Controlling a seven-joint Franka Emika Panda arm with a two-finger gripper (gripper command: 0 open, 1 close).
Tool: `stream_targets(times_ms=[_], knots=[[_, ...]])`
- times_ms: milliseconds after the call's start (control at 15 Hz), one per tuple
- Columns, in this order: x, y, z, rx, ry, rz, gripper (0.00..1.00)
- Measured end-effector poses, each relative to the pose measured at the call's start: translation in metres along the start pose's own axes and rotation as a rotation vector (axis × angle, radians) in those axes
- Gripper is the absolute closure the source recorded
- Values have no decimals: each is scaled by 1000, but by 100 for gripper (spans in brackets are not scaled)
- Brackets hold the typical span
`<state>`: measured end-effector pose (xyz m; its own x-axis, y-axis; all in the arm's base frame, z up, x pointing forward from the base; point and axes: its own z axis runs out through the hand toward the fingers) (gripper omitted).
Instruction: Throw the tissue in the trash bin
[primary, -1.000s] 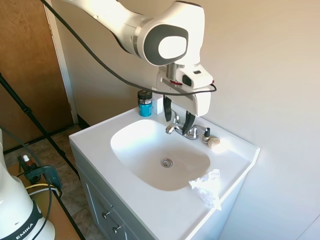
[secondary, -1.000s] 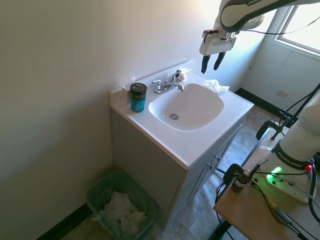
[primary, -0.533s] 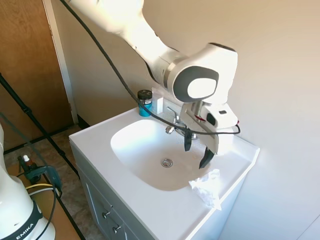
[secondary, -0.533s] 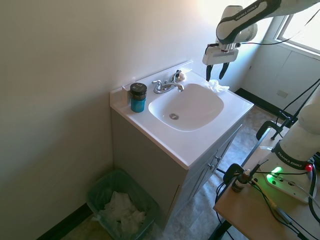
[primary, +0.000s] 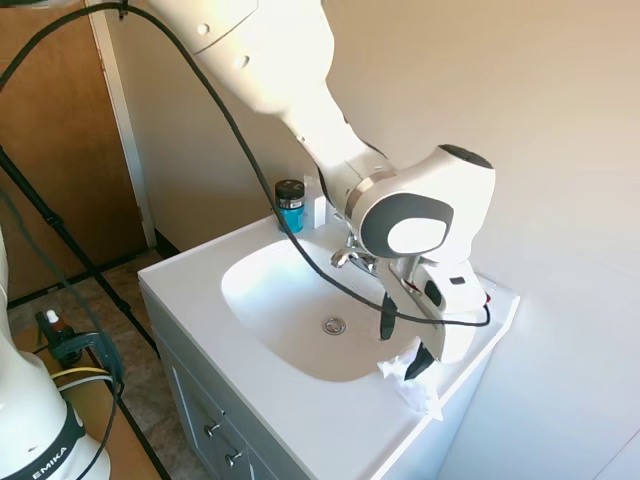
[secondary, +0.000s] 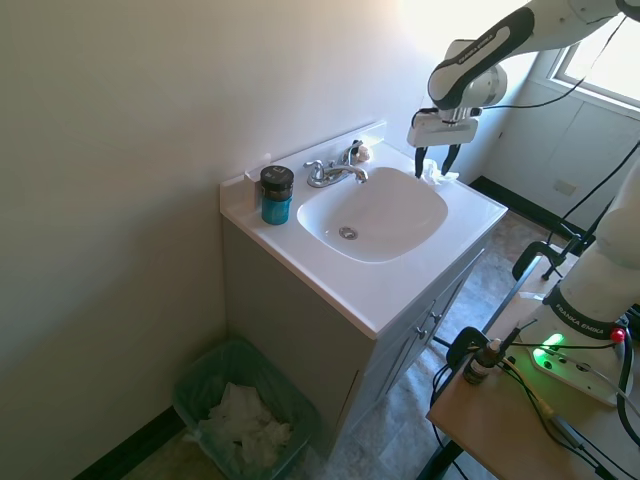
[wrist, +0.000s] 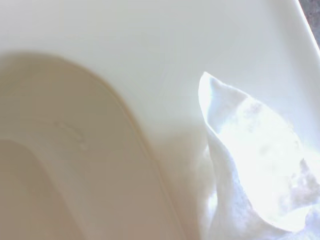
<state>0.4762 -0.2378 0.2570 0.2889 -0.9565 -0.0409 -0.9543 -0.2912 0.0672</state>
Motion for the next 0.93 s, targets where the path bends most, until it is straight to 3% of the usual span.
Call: stream_targets(times_ms=[933], knots=[[21, 4, 15, 46, -50, -7, 100]])
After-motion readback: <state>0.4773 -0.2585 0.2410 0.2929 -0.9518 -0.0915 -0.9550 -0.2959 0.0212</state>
